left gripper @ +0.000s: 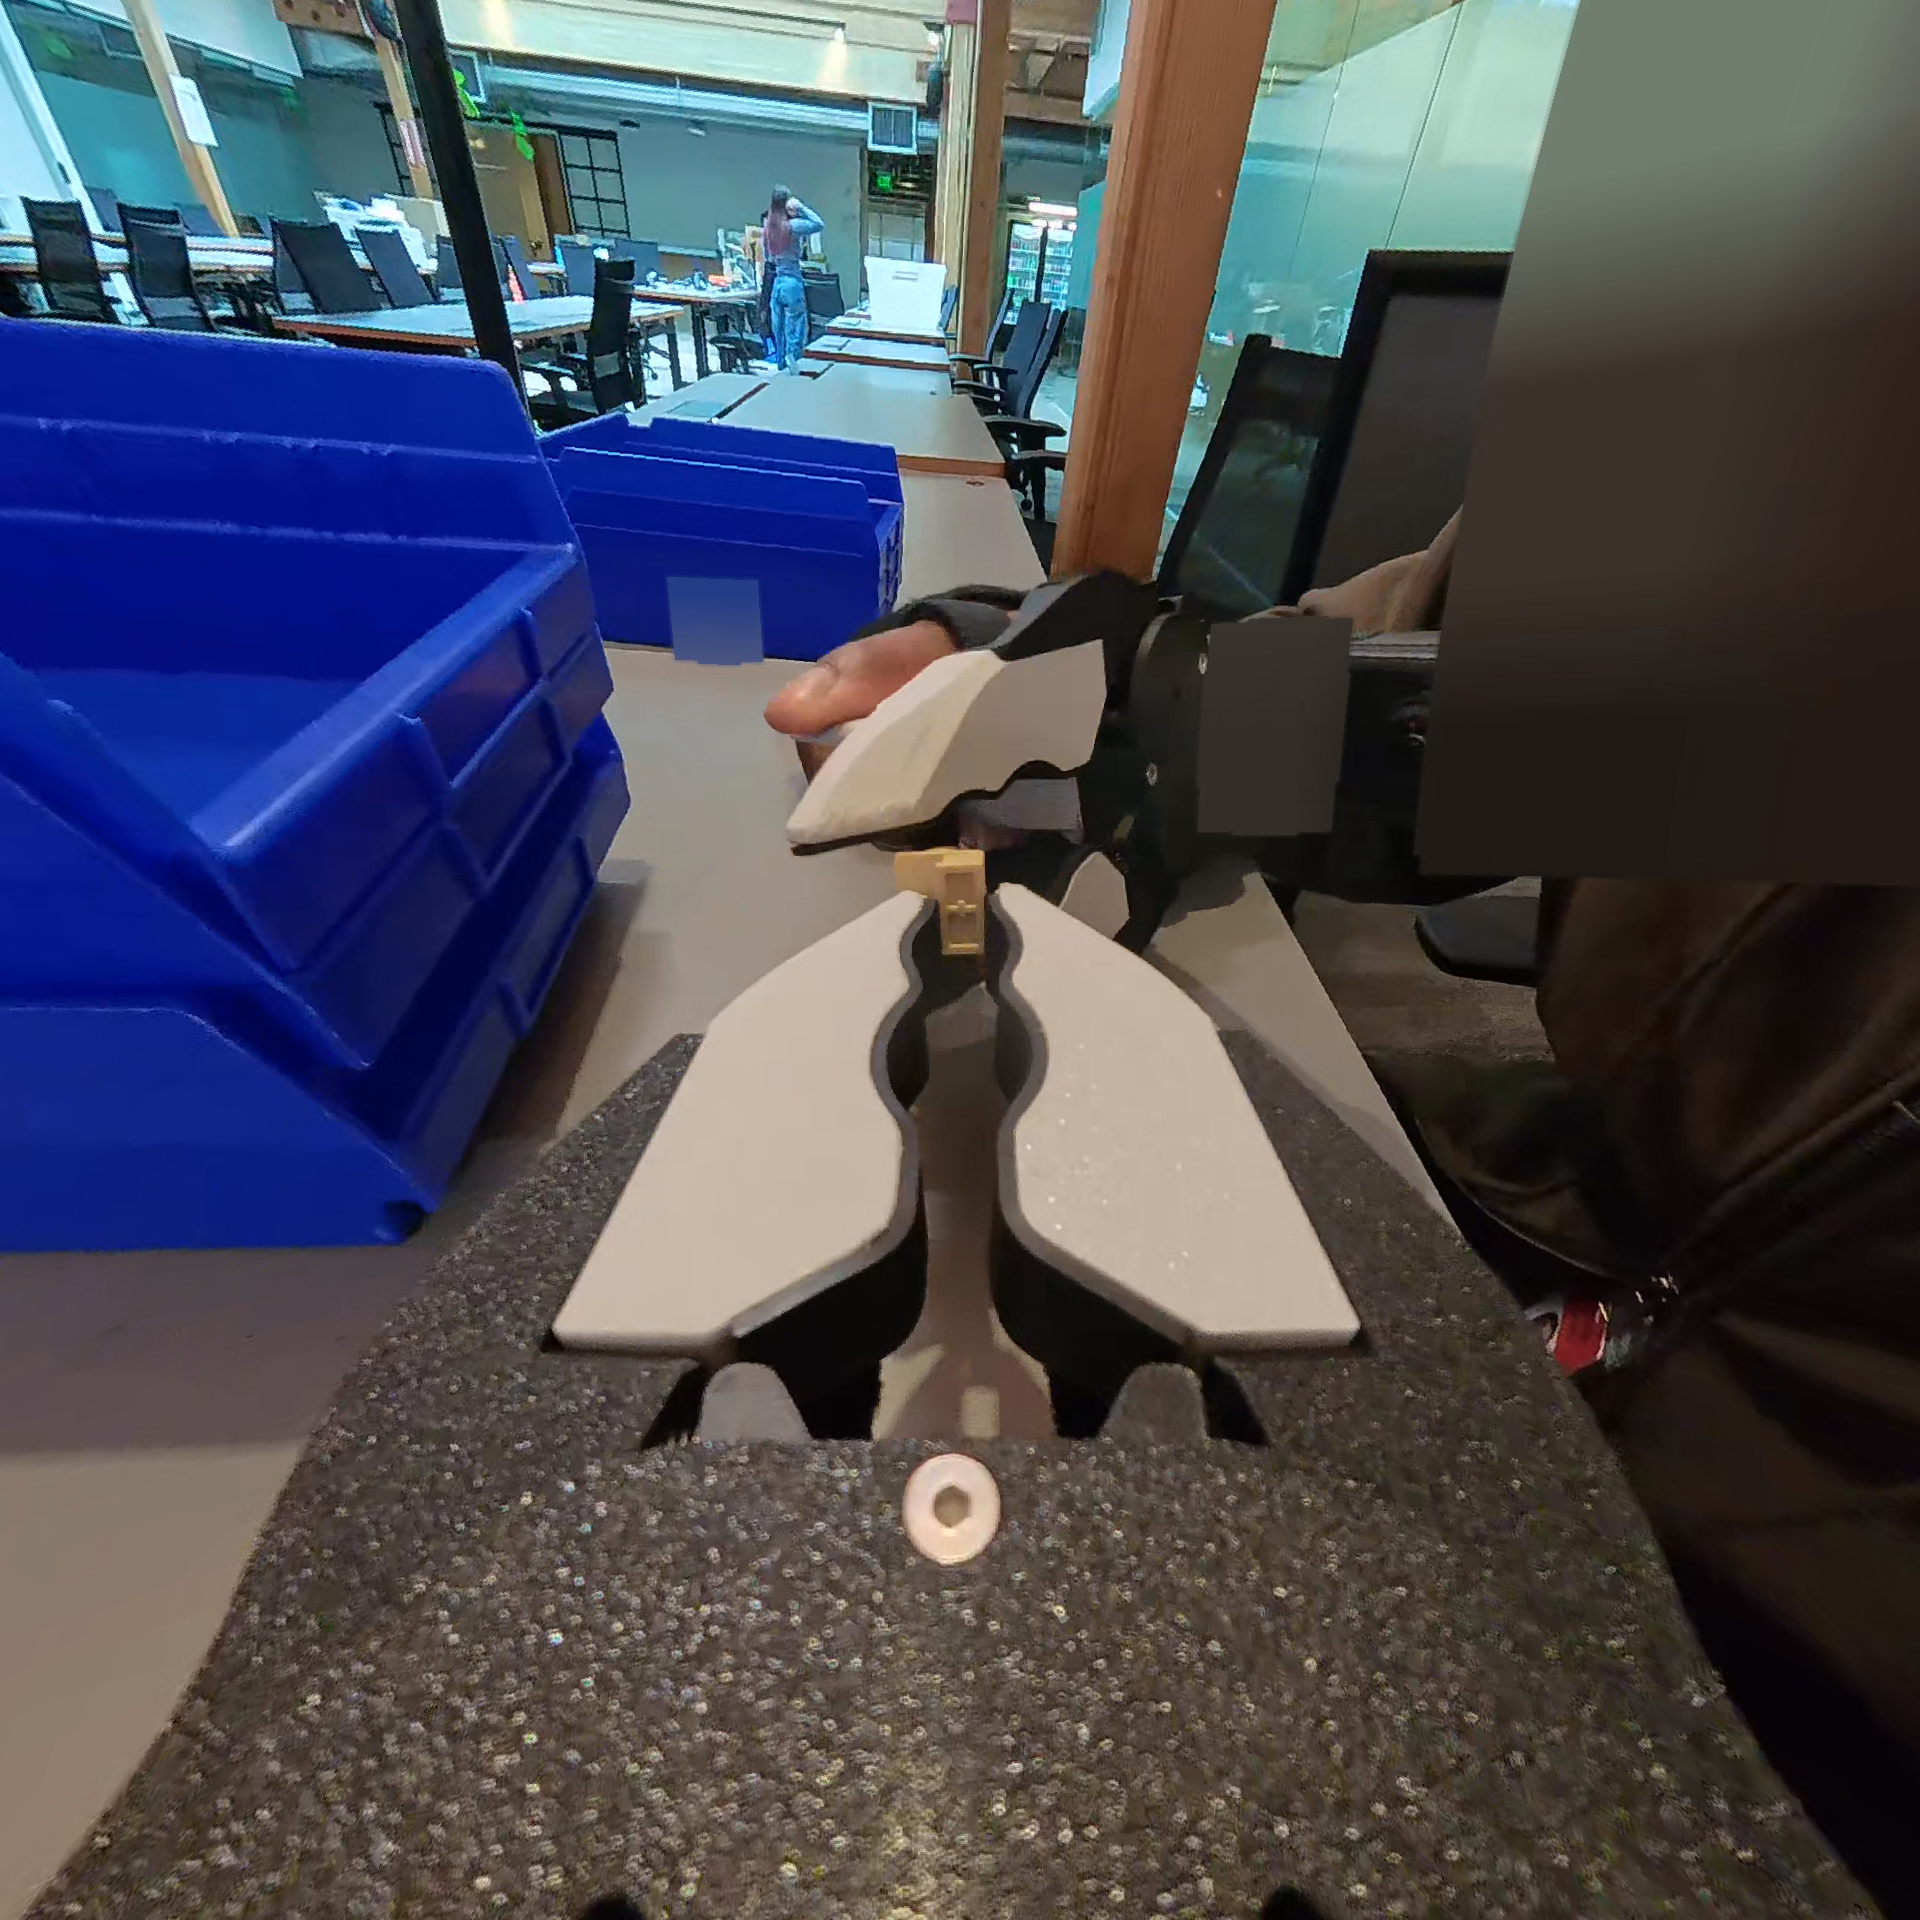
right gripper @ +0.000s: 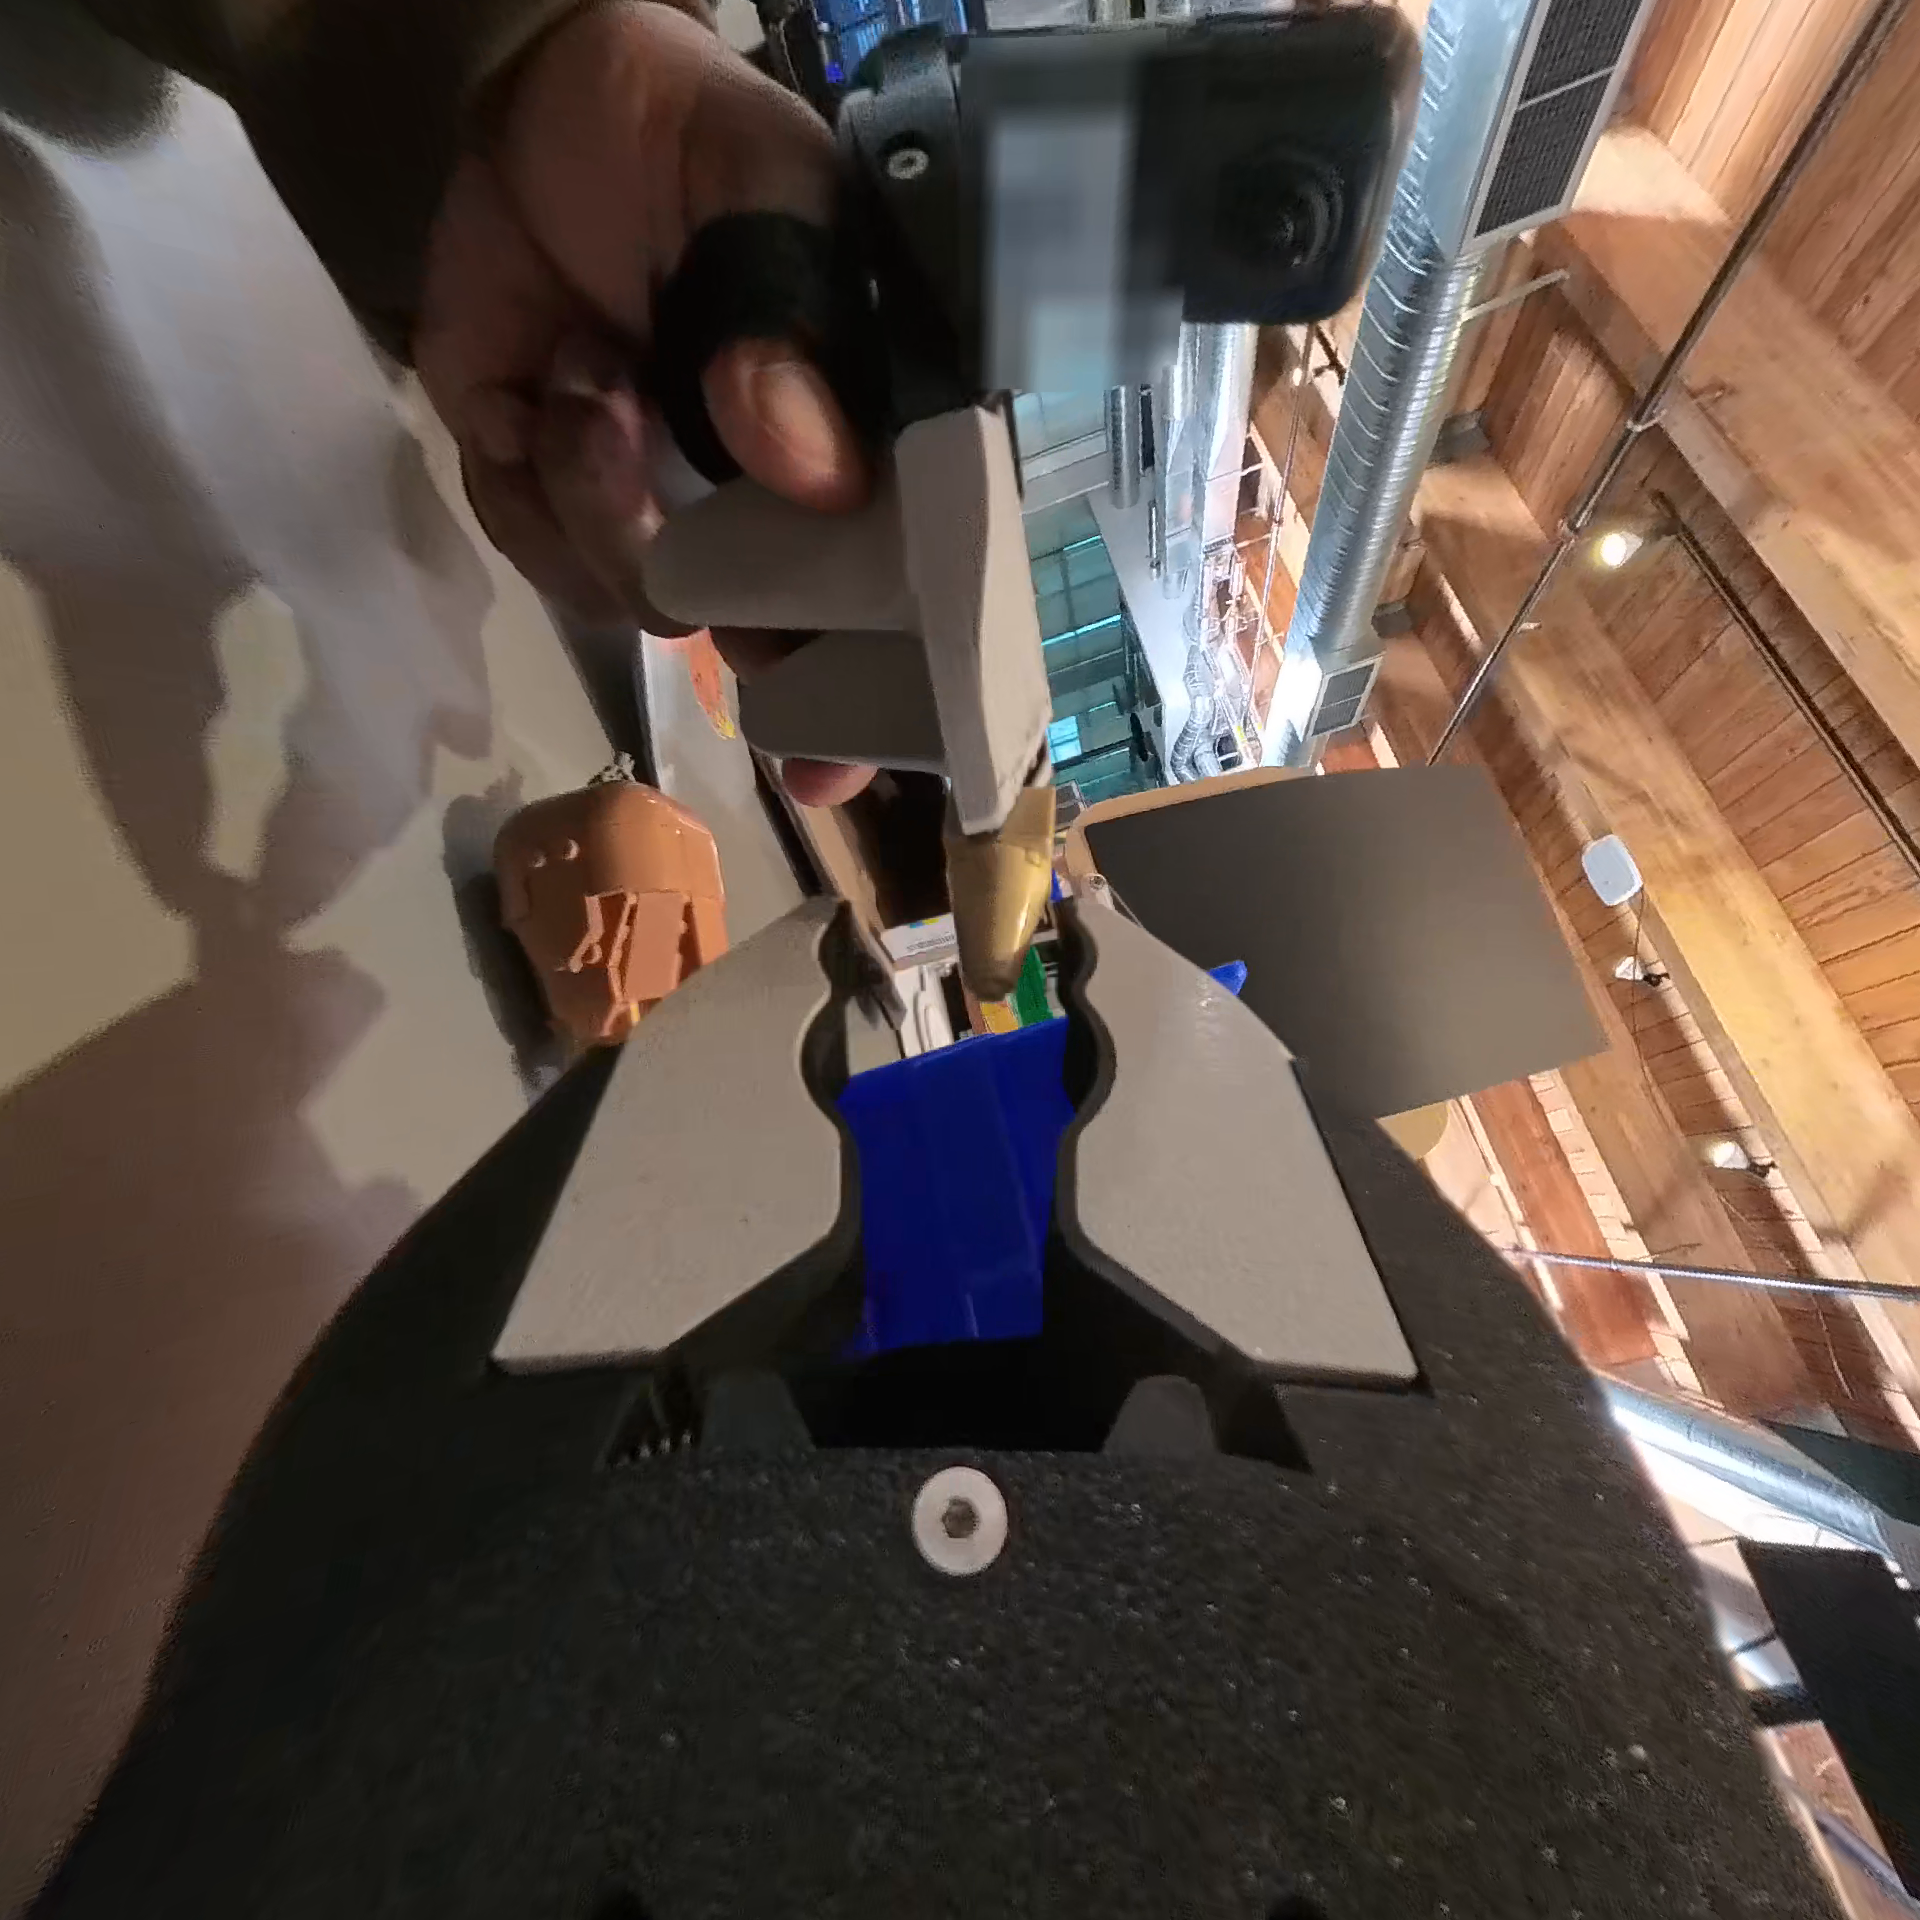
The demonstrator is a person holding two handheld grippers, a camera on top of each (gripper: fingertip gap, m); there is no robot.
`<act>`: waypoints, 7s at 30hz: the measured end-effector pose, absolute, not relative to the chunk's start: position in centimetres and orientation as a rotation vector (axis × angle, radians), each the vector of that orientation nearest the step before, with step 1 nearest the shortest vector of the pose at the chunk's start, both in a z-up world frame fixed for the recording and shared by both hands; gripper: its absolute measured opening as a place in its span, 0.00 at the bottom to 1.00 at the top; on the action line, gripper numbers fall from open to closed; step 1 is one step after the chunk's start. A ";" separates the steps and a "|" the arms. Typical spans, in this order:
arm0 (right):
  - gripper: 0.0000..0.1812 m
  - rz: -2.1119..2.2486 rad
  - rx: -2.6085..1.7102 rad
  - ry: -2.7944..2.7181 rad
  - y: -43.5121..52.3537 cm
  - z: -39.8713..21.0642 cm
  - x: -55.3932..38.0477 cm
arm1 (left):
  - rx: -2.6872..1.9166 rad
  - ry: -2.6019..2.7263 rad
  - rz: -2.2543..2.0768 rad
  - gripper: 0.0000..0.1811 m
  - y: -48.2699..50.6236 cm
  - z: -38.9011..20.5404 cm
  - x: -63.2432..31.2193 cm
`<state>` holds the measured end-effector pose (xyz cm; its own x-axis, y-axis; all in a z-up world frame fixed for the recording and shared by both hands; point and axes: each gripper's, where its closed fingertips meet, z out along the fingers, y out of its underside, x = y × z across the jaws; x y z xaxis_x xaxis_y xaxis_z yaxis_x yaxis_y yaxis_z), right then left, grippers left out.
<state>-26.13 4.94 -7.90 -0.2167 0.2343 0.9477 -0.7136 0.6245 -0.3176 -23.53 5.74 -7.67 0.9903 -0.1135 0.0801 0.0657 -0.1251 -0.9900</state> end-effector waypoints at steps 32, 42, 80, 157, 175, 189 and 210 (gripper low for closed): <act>0.09 0.942 0.100 -1.659 7.6 -7.9 -29.8 | -1.720 0.086 0.370 0.04 5.5 -7.2 -26.0; 0.09 0.974 0.118 -1.669 6.8 -8.1 -29.5 | -1.634 -0.065 0.291 0.04 4.7 -6.0 -27.9; 0.26 1.181 -0.680 -1.725 12.7 -0.5 -40.5 | -1.753 -0.377 0.369 0.21 3.0 -5.3 -35.3; 0.02 0.894 0.341 -2.031 6.3 -15.0 -29.0 | -2.147 -0.092 -0.416 0.35 4.8 -15.9 -26.7; 0.01 0.936 0.409 -2.011 5.7 -14.6 -27.8 | -2.449 0.271 0.055 0.36 3.7 -19.9 -27.0; 0.04 0.839 0.522 -1.948 5.8 -14.8 -27.4 | -2.386 0.330 0.051 0.33 4.8 -19.4 -26.4; 0.04 0.677 0.687 -1.923 5.6 -16.9 -26.6 | -2.394 0.378 -0.012 0.31 4.8 -19.7 -25.3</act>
